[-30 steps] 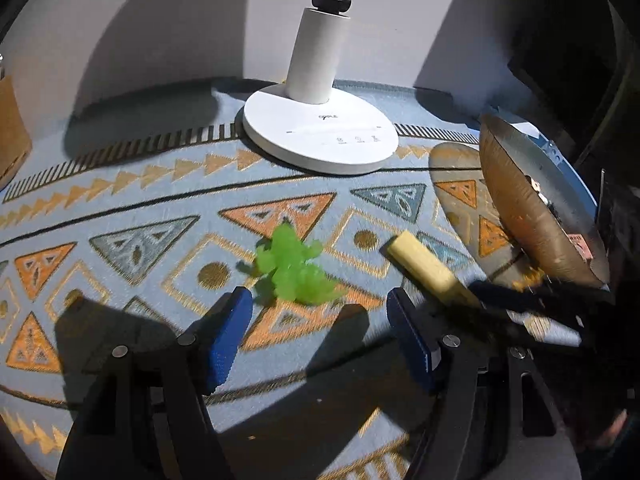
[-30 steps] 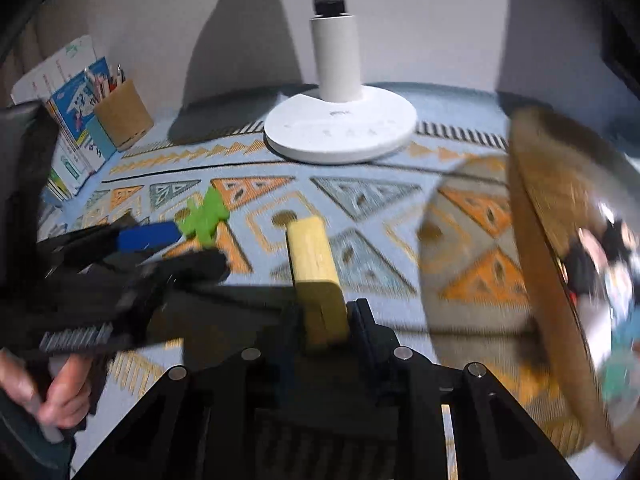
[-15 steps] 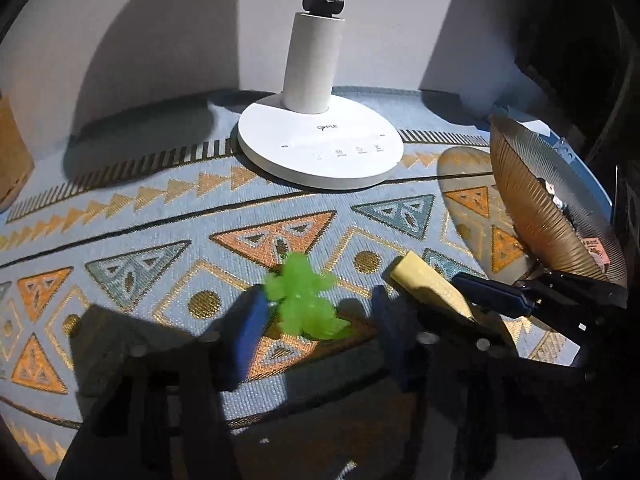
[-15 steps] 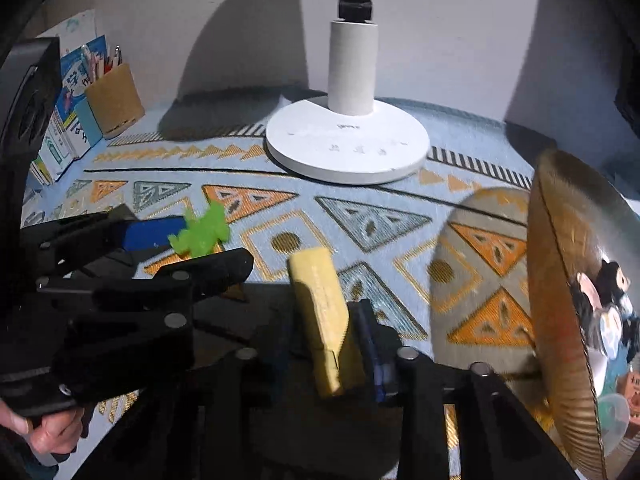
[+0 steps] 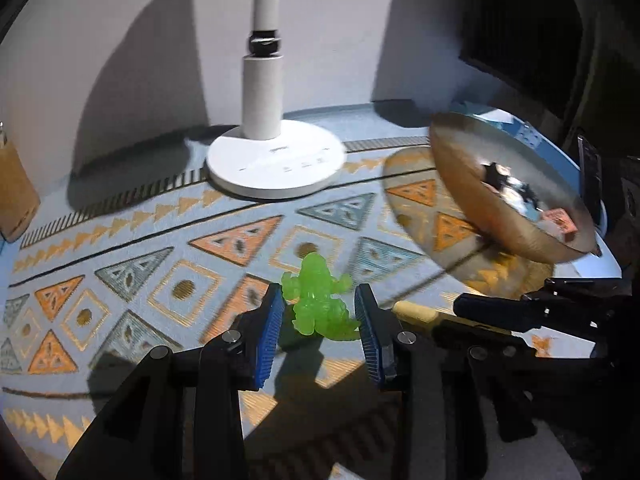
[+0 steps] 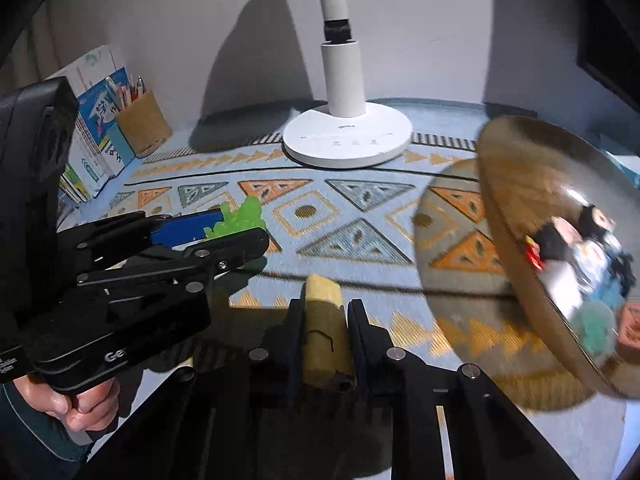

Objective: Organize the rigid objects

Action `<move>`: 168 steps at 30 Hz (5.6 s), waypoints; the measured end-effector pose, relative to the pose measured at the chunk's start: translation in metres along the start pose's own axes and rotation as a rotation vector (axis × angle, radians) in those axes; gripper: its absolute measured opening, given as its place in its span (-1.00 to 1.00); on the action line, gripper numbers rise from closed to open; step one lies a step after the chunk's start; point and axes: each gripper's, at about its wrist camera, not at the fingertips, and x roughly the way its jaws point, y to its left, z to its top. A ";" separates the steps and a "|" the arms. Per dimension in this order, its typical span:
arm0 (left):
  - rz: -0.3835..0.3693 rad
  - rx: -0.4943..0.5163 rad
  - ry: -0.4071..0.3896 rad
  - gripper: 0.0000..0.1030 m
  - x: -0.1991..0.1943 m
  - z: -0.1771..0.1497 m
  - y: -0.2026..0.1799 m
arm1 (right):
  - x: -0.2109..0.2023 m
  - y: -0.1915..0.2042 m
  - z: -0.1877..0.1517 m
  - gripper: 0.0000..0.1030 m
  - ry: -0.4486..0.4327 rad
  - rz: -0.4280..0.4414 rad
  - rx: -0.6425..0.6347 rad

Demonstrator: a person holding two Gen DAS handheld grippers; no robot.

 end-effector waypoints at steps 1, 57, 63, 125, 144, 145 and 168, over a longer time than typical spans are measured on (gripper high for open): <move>0.001 0.006 0.001 -0.35 -0.002 -0.002 -0.004 | -0.004 -0.002 -0.004 -0.59 0.002 0.001 0.006; 0.109 -0.072 0.113 -0.23 -0.039 -0.087 0.004 | -0.043 -0.023 -0.055 -0.55 -0.025 0.143 0.104; 0.108 -0.025 0.068 -0.55 -0.041 -0.069 -0.013 | -0.053 -0.031 -0.059 -0.55 -0.055 0.133 0.120; 0.175 -0.088 -0.455 0.99 -0.142 0.008 -0.030 | -0.151 -0.046 0.013 1.00 -0.486 -0.287 0.024; 0.301 -0.246 -0.350 0.98 -0.105 -0.052 0.058 | -0.056 0.052 0.013 1.00 -0.333 -0.192 -0.008; 0.289 -0.246 -0.347 0.98 -0.099 -0.053 0.057 | -0.053 0.049 0.013 1.00 -0.329 -0.203 0.001; 0.202 -0.222 -0.274 0.98 -0.069 -0.057 0.053 | -0.023 0.021 -0.014 1.00 -0.317 -0.273 0.075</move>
